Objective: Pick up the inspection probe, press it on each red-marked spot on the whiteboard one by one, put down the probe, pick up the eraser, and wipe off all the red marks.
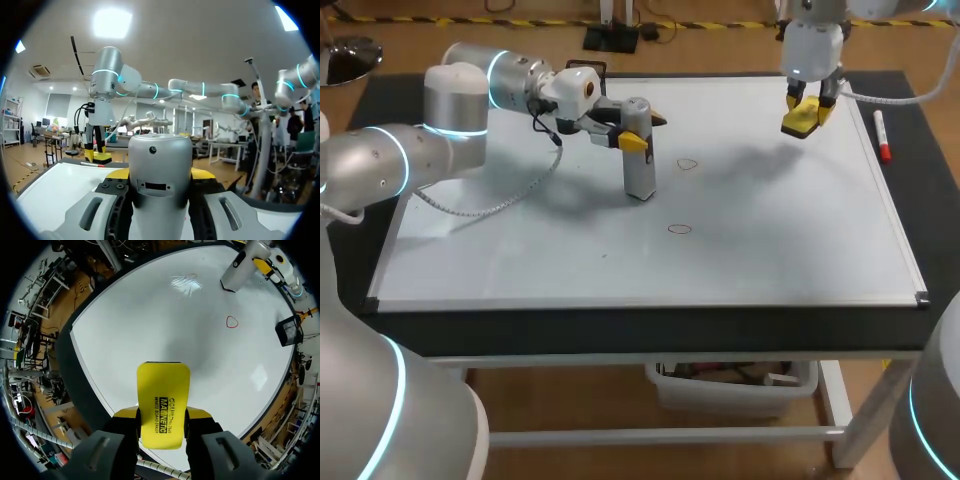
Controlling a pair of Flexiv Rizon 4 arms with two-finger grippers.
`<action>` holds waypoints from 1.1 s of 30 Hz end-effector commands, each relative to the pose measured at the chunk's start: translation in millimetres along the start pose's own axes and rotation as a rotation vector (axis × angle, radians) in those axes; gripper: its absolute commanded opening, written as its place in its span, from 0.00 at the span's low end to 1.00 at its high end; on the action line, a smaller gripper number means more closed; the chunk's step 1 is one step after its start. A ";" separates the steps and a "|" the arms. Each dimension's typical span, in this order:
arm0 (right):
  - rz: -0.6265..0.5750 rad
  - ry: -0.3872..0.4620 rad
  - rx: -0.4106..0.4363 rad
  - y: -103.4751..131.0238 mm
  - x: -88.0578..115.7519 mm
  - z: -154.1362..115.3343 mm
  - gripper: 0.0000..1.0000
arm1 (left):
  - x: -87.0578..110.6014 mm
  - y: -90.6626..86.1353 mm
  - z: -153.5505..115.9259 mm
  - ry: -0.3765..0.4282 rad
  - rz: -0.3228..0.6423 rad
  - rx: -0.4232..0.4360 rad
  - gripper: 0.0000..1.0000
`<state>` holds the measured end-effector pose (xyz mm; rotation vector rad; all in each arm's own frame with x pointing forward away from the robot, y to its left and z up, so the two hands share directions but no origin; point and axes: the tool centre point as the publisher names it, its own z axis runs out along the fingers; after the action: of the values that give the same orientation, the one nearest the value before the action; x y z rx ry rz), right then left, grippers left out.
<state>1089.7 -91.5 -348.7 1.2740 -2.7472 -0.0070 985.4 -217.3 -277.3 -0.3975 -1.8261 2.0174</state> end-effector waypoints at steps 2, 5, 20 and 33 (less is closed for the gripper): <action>-0.001 0.002 0.003 0.2 1.3 -2.0 0.00 | -2.0 -4.2 1.5 0.000 -0.011 -0.027 0.00; -0.001 0.002 0.003 0.2 1.3 -2.0 0.00 | -0.9 -12.3 0.5 -0.008 -0.005 -0.022 0.00; -0.001 0.002 0.003 0.2 1.3 -2.0 0.00 | 15.6 -62.6 -62.7 -0.127 0.064 -0.039 0.00; -0.001 0.002 0.003 0.2 1.3 -2.0 0.00 | 39.7 -93.6 -135.5 -0.253 0.090 -0.065 0.00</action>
<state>1089.6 -91.5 -348.5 1.2741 -2.7473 -0.0066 1033.9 -87.0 -205.9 -0.3734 -1.9144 2.1430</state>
